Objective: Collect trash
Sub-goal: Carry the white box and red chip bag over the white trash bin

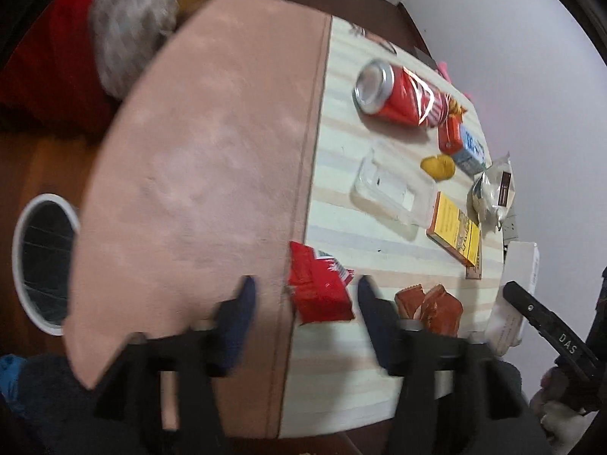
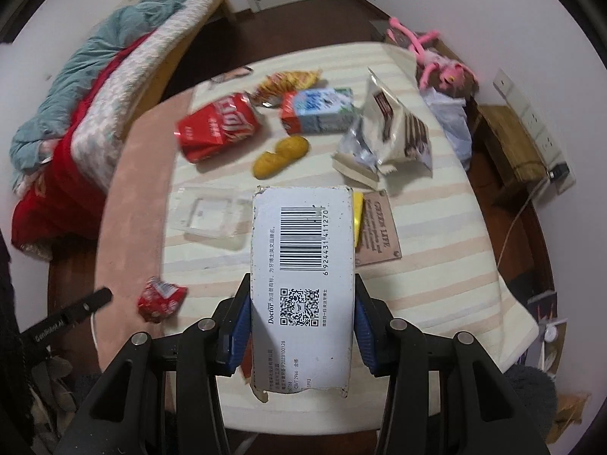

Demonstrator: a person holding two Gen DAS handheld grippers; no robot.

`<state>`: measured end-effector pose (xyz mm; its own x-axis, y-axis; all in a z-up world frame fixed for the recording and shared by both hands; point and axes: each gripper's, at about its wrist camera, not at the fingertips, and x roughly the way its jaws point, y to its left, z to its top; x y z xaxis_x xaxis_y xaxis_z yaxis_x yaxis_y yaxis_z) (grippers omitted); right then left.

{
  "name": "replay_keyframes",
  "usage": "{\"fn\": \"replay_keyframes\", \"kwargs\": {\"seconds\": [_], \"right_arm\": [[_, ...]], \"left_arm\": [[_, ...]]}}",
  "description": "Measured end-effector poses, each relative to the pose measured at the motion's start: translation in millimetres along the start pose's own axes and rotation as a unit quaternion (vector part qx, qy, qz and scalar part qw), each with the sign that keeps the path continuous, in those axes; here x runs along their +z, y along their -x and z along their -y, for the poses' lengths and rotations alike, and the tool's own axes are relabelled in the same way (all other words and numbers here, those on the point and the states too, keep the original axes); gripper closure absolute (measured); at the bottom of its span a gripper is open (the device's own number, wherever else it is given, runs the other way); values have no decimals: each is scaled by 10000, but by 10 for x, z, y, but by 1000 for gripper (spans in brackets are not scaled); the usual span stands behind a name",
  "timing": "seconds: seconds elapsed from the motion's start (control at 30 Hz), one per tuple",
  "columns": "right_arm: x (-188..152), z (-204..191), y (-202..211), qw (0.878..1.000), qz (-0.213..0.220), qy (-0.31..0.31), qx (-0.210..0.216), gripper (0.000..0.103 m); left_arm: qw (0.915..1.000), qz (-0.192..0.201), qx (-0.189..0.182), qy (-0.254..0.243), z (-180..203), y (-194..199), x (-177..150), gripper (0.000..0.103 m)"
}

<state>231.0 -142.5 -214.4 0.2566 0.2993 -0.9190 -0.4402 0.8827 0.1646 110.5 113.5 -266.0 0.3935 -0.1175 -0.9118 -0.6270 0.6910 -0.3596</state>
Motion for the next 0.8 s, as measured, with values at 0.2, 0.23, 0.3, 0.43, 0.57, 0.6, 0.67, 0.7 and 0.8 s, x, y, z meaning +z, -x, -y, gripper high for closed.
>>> {"fn": "replay_keyframes", "kwargs": {"seconds": [0.2,0.23,0.3,0.43,0.57,0.6,0.67,0.7,0.8], "right_arm": [[-2,198,-289,9990,-222,-291,-238,54],[-8,222,-330,9988,-254,-320,-264,54],[-30,269,-386,9984,-304,-352,-330,54],[-57,303,-342,9986,-255,-327,-341,54],[-98,184,-191,9993,-135,-113,-316,54],[-131,106,-118,9996,-84,-35,-251,54],[-174,-11,-10,9999,-20,38,-112,54],[-210,-135,70,9999,31,125,0,54],[-282,-499,225,9989,116,352,289,54]], "left_arm": [[9973,-15,612,-410,282,-343,-76,58],[9964,7,707,-472,311,-357,-100,80],[9936,21,959,-598,367,-385,-165,82],[9872,354,1357,-758,441,-200,-297,89],[9847,821,1358,-718,370,239,-393,89],[9842,957,1318,-687,335,387,-414,89],[9827,1191,1274,-627,207,647,-421,89],[9820,1288,1248,-601,159,757,-421,89],[9780,1633,1208,-485,-137,1179,-378,89]]}}
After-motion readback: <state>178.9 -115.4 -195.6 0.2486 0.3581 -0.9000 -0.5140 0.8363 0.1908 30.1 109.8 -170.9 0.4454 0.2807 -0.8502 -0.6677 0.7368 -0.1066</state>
